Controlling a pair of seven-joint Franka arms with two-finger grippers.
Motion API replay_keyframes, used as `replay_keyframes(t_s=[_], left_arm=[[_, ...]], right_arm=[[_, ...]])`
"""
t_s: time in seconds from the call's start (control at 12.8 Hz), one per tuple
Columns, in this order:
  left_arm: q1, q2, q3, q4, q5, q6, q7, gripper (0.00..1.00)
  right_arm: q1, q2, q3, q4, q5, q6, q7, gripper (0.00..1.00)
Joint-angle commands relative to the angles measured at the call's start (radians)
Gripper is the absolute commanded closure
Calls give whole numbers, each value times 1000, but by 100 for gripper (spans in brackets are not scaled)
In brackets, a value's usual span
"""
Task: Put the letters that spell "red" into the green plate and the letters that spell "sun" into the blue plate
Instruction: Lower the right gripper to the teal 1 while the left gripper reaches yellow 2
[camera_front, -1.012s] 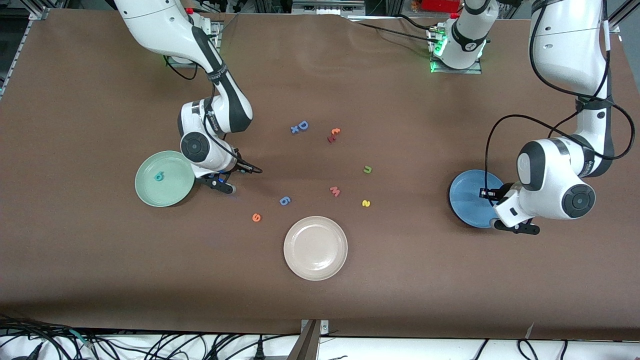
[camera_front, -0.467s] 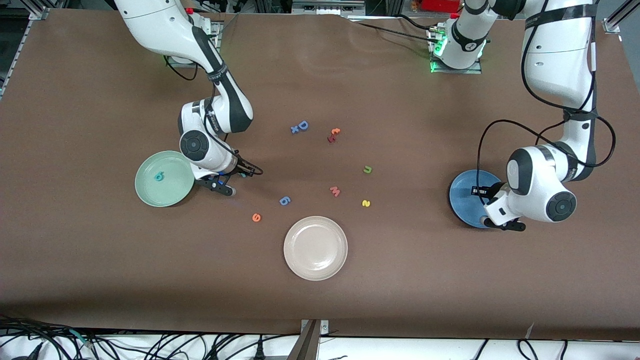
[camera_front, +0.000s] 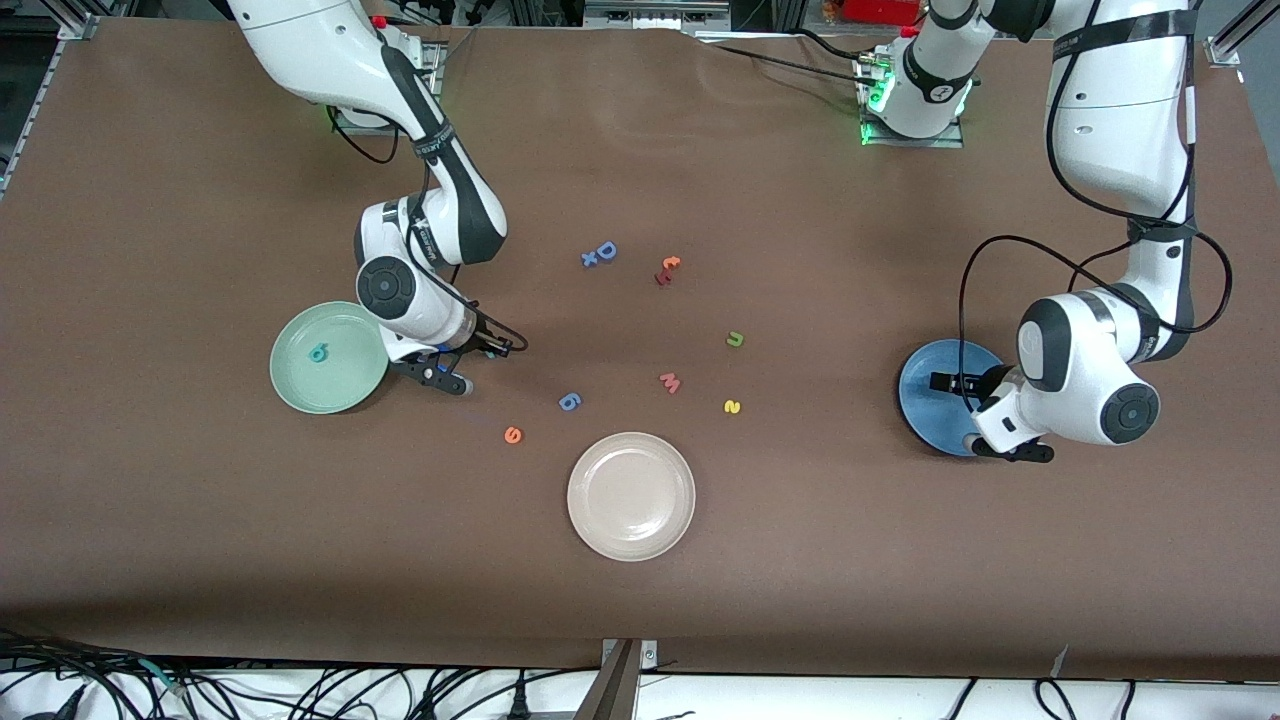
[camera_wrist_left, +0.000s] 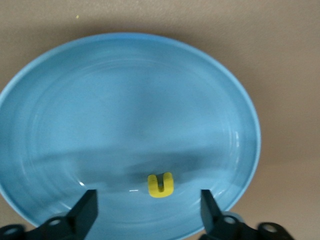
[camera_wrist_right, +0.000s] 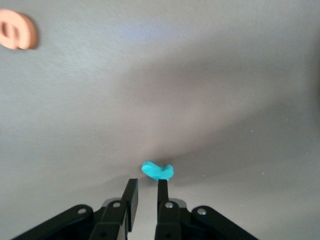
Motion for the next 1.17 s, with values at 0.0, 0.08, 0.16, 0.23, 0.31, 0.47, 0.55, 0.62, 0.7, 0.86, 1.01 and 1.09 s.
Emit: replay_keyframes(t_s=[0.0, 0.08, 0.16, 0.23, 0.31, 0.47, 0.55, 0.62, 0.7, 0.86, 1.01, 1.09], left_arm=[[-11, -45, -7, 10, -45, -37, -39, 0], [-28, -53, -7, 16, -66, -37, -55, 0], [-42, -52, -9, 34, -94, -34, -72, 0], [-63, -46, -10, 48, -117, -28, -91, 0], [-82, -44, -10, 61, -119, -22, -113, 0], [-105, -36, -38, 88, -120, -10, -133, 0], [-124, -33, -48, 90, -117, 35, -150, 0], [-154, -32, -53, 90, -114, 88, -179, 0], [-174, -23, -55, 90, -110, 139, -212, 0], [-186, -4, -117, 90, -108, 211, -237, 0], [-232, 7, -121, 90, -108, 268, -236, 0], [-264, 10, -119, 90, -110, 291, -237, 0]], right_arm=[[2, -22, 2, -2, -33, -4, -22, 77], [2, -16, 3, 4, -58, -2, -22, 77], [2, -14, 2, 4, -69, -1, -22, 77], [2, -13, 3, 4, -89, -1, -22, 77], [3, -5, 2, 1, -93, -1, -22, 75], [6, 0, 3, 1, -95, 3, -22, 62], [8, 3, 3, 1, -95, 4, -20, 61], [8, 13, 3, 1, -95, 6, -20, 61], [8, 18, 3, 0, -98, 7, -20, 61], [8, 23, 3, -2, -98, 7, -20, 61], [8, 36, 3, -3, -98, 30, -22, 61], [8, 39, 3, -3, -98, 35, -20, 61]])
